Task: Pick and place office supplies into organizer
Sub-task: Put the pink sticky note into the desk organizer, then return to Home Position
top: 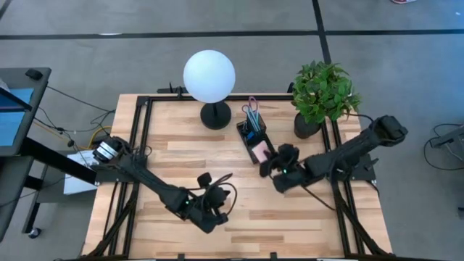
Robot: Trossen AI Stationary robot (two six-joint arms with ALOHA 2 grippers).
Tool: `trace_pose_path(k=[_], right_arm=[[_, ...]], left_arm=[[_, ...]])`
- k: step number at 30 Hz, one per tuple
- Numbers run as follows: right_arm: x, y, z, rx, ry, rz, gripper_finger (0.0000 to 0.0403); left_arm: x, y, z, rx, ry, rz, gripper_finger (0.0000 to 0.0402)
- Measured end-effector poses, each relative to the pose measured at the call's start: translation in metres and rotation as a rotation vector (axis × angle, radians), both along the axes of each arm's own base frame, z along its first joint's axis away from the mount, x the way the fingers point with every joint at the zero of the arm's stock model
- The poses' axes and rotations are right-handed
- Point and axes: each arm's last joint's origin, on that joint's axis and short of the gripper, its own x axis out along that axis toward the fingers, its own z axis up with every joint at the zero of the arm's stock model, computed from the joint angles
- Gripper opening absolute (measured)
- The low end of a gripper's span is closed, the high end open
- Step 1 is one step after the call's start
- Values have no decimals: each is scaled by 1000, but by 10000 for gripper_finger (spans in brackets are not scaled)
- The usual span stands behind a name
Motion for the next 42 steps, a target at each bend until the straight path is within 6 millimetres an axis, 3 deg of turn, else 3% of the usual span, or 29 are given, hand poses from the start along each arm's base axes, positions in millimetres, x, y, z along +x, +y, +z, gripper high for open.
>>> trace_pose_path(k=[4,11,16,25,31,34,38,42], right_arm=[[10,-23,-6,17,20,-85,22],[25,-57,-37,114,160,-184,18],[34,-66,-49,128,153,-210,55],[39,-71,-55,125,270,-86,123],[34,-72,-39,129,235,-83,150],[24,-67,-20,127,211,-48,153],[1,-41,14,114,144,79,154],[-37,-11,49,67,85,281,150]], left_arm=[[-2,-4,-1,-18,-11,8,0],[-6,-11,-1,-18,-15,-13,0],[-8,-14,-1,-14,-12,-22,0],[-9,-13,-2,3,6,-22,0],[-11,-13,-2,5,15,-29,0],[-25,-13,9,8,57,-39,0],[-68,-8,43,12,87,-3,0],[-125,3,83,48,42,32,0]])
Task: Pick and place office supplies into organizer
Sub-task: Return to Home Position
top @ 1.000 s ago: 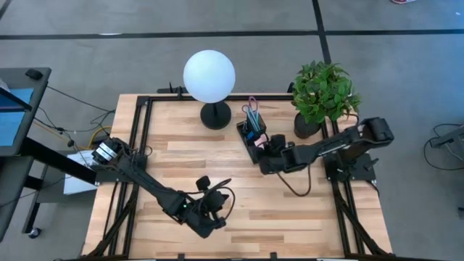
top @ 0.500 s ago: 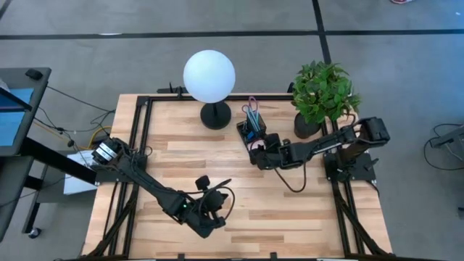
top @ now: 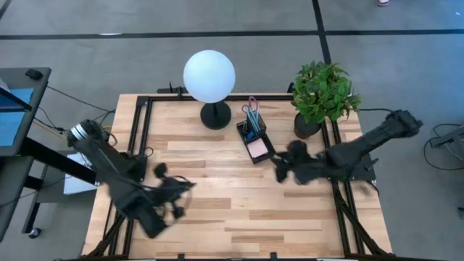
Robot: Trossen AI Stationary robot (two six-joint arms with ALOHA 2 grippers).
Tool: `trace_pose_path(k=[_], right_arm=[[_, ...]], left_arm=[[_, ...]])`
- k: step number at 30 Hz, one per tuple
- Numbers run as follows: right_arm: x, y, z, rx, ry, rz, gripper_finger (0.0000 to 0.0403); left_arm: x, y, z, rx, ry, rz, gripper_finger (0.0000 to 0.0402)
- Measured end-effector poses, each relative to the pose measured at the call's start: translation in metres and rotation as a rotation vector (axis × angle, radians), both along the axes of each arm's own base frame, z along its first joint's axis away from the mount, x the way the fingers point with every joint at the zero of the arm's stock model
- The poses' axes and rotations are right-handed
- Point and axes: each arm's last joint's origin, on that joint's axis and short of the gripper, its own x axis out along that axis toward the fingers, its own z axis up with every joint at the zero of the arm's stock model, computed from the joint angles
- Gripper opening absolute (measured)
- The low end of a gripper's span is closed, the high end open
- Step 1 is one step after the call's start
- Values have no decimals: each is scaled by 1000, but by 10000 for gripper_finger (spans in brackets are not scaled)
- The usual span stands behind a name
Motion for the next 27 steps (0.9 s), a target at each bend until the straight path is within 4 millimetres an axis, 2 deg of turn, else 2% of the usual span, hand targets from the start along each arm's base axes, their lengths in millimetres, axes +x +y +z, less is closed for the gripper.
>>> trace_pose_path(k=[3,6,10,13,17,20,24,27], right_arm=[[-32,20,18,31,-38,169,147],[-62,33,27,-67,-75,242,146],[-93,43,27,-276,-108,306,147],[-102,58,12,-364,-183,361,148],[-99,77,-22,-306,-261,404,146],[-86,85,-34,-263,-304,471,144],[-47,76,-21,-331,-390,649,144],[-26,48,-9,-409,-432,783,146]], left_arm=[[-39,13,21,4,10,-18,0],[-67,25,25,19,-20,-38,0],[-93,40,9,17,-187,-39,0],[-103,45,-22,-19,-331,-47,0],[-106,45,-65,-115,-383,-75,0],[-106,45,-79,-99,-400,-120,0],[-103,47,-68,-105,-417,-163,0],[-100,51,-50,-67,-400,-260,0]])
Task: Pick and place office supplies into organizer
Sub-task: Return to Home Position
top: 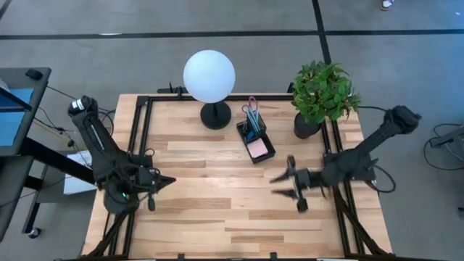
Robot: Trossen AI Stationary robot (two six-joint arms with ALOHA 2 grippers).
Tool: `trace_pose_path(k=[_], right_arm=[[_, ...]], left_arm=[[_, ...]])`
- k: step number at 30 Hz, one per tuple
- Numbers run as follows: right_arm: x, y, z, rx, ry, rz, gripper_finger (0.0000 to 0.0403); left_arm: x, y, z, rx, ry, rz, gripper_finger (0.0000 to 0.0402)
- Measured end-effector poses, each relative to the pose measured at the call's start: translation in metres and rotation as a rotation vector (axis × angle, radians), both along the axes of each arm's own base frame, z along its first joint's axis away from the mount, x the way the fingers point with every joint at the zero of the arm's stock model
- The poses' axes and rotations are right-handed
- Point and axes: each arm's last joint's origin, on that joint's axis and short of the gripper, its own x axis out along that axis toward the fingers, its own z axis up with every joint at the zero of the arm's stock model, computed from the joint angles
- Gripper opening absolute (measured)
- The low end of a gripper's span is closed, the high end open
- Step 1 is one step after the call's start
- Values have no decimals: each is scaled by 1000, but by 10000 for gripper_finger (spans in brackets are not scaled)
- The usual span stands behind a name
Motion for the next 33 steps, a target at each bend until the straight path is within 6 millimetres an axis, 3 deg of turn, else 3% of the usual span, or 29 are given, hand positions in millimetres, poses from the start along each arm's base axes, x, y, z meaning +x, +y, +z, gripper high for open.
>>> trace_pose_path(k=[4,9,12,15,18,24,29,33], right_arm=[[-2,-37,6,13,71,-23,143],[-26,-49,18,23,45,10,142],[-42,-55,11,9,-9,-8,144],[-56,-68,-10,23,-67,-138,145],[-67,-80,-22,35,-181,-215,146],[-80,-92,-39,18,-245,-186,141],[-84,-97,-63,54,-215,-209,143],[-86,-100,-68,88,-186,-228,146]], left_arm=[[-7,18,21,77,-5,-98,0],[-31,51,30,52,-51,-97,0],[-40,68,11,-2,-120,15,0],[-42,73,-22,-32,-141,38,0],[-43,74,-41,-67,-169,31,0],[-44,78,-45,-21,-193,-154,0],[-43,81,-47,71,-189,-168,0],[-40,82,-47,72,-184,-204,0]])
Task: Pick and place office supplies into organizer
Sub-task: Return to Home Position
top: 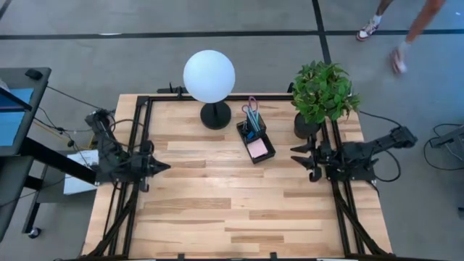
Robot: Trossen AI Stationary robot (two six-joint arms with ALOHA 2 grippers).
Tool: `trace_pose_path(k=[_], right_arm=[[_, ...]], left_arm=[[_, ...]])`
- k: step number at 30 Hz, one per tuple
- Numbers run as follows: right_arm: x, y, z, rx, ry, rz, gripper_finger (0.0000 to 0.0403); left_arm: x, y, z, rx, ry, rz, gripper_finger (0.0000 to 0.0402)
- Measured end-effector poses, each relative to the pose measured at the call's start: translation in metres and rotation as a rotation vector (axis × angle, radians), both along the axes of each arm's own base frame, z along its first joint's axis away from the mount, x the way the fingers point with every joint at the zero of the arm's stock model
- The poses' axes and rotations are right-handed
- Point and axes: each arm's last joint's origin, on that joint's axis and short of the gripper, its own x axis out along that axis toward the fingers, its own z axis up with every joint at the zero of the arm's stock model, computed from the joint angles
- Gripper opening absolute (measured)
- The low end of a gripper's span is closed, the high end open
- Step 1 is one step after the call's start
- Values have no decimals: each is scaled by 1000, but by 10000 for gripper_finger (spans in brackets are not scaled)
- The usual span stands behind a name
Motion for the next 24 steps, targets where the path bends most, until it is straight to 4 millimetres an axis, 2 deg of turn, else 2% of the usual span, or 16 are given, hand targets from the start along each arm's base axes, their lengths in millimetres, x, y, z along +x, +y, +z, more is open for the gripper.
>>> trace_pose_path(k=[10,17,21,24], right_arm=[[-1,-6,1,-21,-8,-81,141],[0,-7,0,-23,0,-83,146],[0,-7,0,-23,0,-83,144],[0,-7,0,-23,0,-83,141]], left_arm=[[9,8,1,-14,5,3,0],[12,11,-5,41,66,-81,0],[12,13,-14,-58,153,-43,0],[12,13,-15,-152,153,-17,0]])
